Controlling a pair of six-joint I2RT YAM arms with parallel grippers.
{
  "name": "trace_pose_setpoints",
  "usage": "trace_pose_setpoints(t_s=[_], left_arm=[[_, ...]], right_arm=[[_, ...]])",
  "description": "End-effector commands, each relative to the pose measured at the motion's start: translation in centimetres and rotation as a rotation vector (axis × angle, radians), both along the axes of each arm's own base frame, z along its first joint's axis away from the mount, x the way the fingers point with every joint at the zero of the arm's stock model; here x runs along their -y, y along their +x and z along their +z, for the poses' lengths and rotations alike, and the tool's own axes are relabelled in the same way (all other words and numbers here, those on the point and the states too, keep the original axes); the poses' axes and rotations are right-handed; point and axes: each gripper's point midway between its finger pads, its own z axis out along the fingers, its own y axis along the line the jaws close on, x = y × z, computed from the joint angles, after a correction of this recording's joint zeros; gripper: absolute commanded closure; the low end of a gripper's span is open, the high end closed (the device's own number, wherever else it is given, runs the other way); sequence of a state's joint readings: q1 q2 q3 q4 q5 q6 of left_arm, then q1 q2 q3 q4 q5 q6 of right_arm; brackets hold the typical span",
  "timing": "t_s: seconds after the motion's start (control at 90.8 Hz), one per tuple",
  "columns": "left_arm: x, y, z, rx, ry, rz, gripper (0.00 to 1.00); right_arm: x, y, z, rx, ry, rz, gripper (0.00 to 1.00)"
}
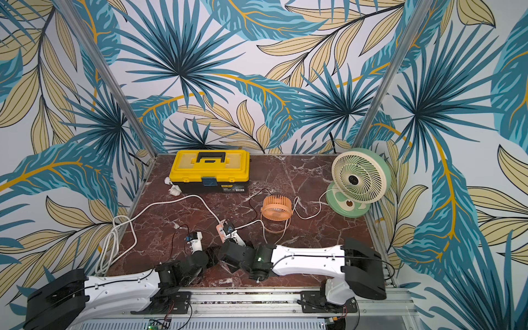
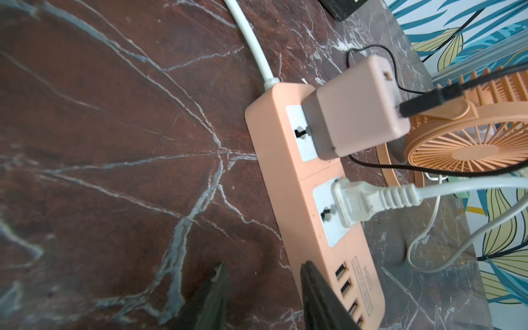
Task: Plug the desk fan into the power strip
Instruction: Reset both arms
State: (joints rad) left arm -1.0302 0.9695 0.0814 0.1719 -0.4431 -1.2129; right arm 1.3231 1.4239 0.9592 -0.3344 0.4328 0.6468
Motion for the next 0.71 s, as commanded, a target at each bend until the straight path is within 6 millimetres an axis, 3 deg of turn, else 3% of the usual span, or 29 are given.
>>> trace_pose_setpoints(t_s=[0.0,0.121,0.187,0.286,0.397,0.485,0.529,0.606,0.694], left_arm=[[0.2,-0.5,0.4,-0.023,0.072,-0.061,0.48],[0.2,-0.3,4.6,0.015,0.143,-0.101,0.31],[-0.6,-0.1,7.8,0.066,0.143,-0.086,0.19],[-2.5,0.4,13.0,0.177,0.128,-0.028,0.01],[-5.7,1.4,18.3,0.318,0.205,0.093,0.0],[-8.9,2.3,22.3,0.413,0.324,0.234,0.0],[-10.6,2.6,24.4,0.455,0.405,0.313,0.0],[-13.5,3.0,27.3,0.51,0.537,0.488,0.0],[-16.1,3.4,28.6,0.541,0.644,0.705,0.0]], right_arm=[[4.7,0.7,3.3,0.128,-0.005,-0.08,0.31],[12.1,2.3,5.9,0.272,-0.038,-0.292,0.02],[15.5,2.8,6.6,0.333,-0.076,-0.394,0.0],[18.6,3.2,7.4,0.423,-0.15,-0.463,0.01],[22.2,3.7,8.6,0.559,-0.247,-0.586,0.01],[25.6,3.8,9.9,0.665,-0.116,-0.795,0.01],[27.9,3.9,10.1,0.686,-0.138,-0.876,0.0],[30.8,4.9,9.3,0.647,-0.343,-0.95,0.0],[30.4,7.3,6.6,0.531,-0.431,-0.939,0.0]])
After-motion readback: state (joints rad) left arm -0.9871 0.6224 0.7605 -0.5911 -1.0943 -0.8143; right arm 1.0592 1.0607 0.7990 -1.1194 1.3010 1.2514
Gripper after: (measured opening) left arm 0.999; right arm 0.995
